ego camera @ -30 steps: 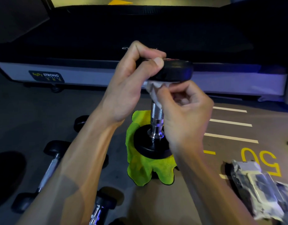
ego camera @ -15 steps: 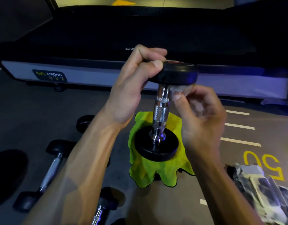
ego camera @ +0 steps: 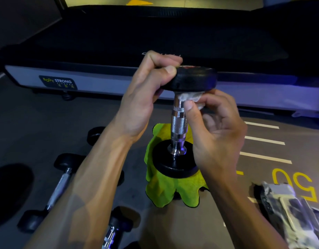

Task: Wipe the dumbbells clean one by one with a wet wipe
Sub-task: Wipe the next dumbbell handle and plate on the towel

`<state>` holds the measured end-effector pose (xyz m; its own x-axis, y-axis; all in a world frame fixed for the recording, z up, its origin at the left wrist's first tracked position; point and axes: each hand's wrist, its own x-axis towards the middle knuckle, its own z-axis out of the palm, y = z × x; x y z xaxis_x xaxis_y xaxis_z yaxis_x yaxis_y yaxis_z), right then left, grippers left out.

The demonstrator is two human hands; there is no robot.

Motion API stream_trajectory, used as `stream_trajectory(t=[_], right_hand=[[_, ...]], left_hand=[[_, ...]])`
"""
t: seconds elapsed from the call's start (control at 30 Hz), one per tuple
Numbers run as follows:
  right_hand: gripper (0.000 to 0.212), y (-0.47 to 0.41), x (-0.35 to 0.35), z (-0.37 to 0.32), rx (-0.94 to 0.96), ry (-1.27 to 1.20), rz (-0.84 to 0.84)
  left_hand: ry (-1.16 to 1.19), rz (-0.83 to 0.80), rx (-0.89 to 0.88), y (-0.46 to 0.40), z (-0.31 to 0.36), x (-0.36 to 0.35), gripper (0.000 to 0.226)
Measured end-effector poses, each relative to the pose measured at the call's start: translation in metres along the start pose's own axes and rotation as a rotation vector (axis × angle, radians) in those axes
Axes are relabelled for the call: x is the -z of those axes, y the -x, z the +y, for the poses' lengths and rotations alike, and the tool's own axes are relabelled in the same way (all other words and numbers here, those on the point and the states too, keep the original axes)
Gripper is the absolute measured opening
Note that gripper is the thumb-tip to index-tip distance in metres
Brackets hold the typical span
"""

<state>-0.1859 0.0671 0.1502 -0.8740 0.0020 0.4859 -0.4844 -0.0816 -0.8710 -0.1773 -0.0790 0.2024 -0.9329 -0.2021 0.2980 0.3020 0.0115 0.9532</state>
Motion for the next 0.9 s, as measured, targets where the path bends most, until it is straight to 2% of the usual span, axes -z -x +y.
stream_trajectory(t=[0.17,0.33,0.43,0.63,0.73,0.9], right_hand=[[0.007,0.001,-0.001,0.002,0.128,0.265,-0.037],[0.01,0.023,0.021,0.014,0.233,0.536,-0.227],[0.009,0.021,0.021,0.015,0.237,0.544,-0.247],[0.007,-0.013,0.0,0.003,0.298,0.434,-0.148],[0.009,0.019,0.015,0.013,0.246,0.525,-0.216],[0.01,0.035,0.032,0.018,0.174,0.567,-0.327]], left_hand=[[-0.029,0.016,0.007,0.002,0.001,0.004,0.012],[-0.017,0.042,0.022,0.0,0.001,0.012,0.016],[-0.008,0.06,0.023,0.0,0.001,0.016,0.017],[-0.015,0.038,0.039,0.002,0.001,0.016,0.028],[0.013,0.051,0.033,0.002,0.002,0.018,0.017],[0.007,0.018,0.014,0.003,0.0,0.016,0.016]])
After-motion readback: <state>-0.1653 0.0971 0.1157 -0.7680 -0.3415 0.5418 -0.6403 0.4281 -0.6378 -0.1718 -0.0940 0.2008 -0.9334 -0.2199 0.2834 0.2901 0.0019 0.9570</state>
